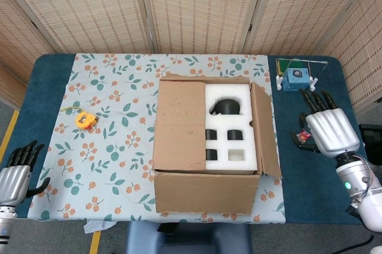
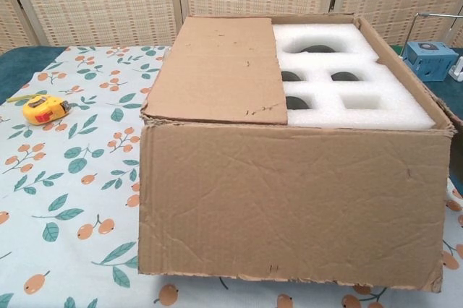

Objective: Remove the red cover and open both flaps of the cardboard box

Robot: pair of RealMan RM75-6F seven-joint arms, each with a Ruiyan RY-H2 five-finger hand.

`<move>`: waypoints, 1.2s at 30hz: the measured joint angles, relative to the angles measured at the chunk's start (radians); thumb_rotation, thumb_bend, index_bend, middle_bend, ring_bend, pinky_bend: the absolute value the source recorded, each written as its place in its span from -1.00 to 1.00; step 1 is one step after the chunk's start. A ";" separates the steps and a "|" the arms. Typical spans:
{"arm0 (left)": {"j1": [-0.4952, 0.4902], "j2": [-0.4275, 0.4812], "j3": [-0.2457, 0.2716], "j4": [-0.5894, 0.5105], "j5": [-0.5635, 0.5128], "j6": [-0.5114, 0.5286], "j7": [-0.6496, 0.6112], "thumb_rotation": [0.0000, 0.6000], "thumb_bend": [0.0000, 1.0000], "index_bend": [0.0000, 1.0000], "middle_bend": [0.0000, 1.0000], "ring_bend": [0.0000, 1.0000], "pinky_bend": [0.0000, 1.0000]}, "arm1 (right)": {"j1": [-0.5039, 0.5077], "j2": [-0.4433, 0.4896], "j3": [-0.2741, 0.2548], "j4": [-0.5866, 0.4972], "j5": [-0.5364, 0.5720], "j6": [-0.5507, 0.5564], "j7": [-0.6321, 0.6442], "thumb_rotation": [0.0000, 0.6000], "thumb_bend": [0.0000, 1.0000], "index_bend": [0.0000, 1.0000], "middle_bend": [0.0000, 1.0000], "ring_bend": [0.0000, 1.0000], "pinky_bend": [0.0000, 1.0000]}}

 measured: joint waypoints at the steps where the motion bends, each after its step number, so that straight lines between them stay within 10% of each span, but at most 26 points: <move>1: 0.000 -0.001 0.000 0.000 0.000 0.000 0.002 1.00 -0.23 -1.00 -1.00 -1.00 -1.00 | -0.016 -0.009 -0.001 0.020 -0.024 0.001 0.028 -0.23 0.01 -0.05 -1.00 -1.00 -1.00; 14: -0.001 0.005 0.006 -0.005 0.078 0.042 -0.051 1.00 -0.23 -0.99 -1.00 -1.00 -1.00 | -0.177 -0.173 -0.003 0.228 -0.330 0.093 0.217 -0.07 0.01 -0.16 -1.00 -0.98 -1.00; 23: -0.096 0.095 -0.007 -0.113 0.263 0.046 -0.097 1.00 0.07 -0.50 -0.99 -1.00 -1.00 | -0.308 -0.342 -0.032 0.403 -0.481 0.215 0.251 0.01 0.01 -0.35 -1.00 -1.00 -1.00; 36: -0.339 0.112 -0.112 -0.231 0.253 -0.198 0.015 1.00 0.51 -0.41 -0.99 -1.00 -1.00 | -0.414 -0.360 -0.024 0.385 -0.491 0.305 0.152 0.01 0.01 -0.35 -1.00 -1.00 -1.00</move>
